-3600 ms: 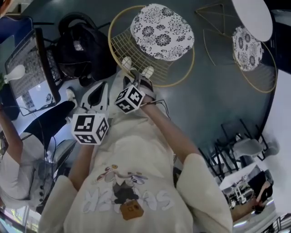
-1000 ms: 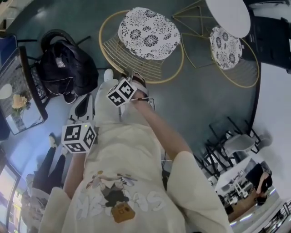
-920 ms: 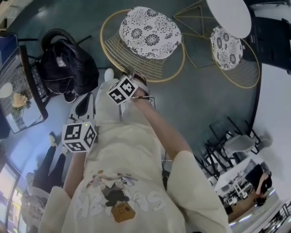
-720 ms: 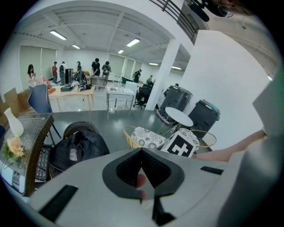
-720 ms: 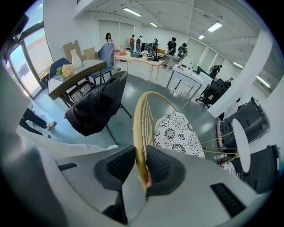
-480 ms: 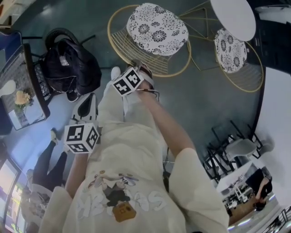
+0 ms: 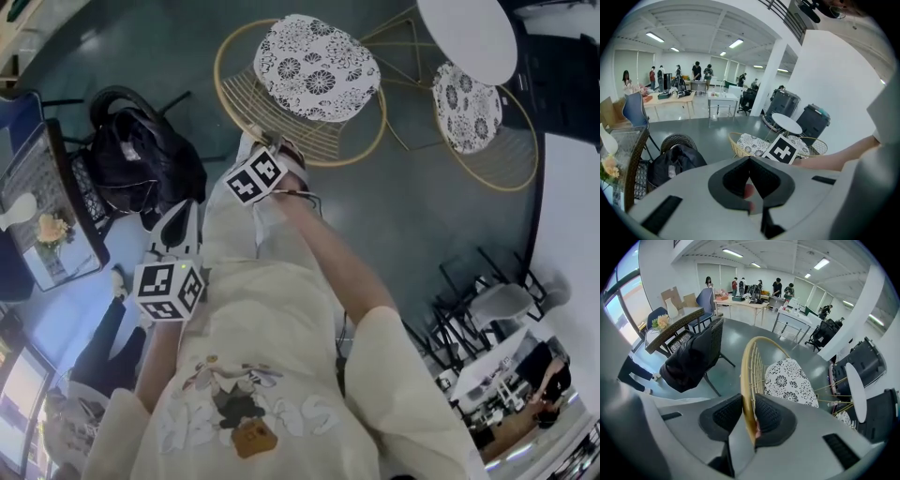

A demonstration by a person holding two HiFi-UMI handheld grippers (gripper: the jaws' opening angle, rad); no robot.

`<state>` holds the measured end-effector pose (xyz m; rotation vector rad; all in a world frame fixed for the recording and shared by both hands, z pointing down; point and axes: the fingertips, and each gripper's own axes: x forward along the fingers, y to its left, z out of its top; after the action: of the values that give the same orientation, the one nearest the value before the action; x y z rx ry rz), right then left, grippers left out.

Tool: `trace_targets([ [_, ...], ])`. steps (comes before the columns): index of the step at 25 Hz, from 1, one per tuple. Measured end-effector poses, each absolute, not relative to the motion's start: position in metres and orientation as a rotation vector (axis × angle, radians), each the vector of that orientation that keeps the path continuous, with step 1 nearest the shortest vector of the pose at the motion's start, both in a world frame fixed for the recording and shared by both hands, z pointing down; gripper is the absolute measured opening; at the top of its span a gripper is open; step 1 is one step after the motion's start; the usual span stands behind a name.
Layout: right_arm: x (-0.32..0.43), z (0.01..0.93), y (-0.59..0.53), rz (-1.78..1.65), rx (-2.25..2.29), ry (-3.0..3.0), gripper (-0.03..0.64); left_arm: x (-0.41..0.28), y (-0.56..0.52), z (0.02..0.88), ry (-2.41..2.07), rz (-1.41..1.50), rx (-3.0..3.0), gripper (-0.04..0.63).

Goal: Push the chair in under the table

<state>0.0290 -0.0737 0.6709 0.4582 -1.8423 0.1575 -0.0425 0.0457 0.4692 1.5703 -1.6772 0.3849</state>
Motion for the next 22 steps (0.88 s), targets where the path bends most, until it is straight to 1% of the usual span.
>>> trace_targets([
  [3,0.02,0.676,-0.03,0.144,0.445,-1.844,0.084,-0.054,0.085,0.473,-1.696,0.371,1.566,0.0],
  [17,0.011,0.667,-0.05,0.175,0.518,-1.83,0.087,-0.079,0.062,0.467,-1.655,0.378,1.62,0.0],
  [22,0.008,0.675,-0.039,0.187,0.543,-1.828,0.089,-0.082,0.081,0.475,-1.645,0.372,1.625,0.0],
])
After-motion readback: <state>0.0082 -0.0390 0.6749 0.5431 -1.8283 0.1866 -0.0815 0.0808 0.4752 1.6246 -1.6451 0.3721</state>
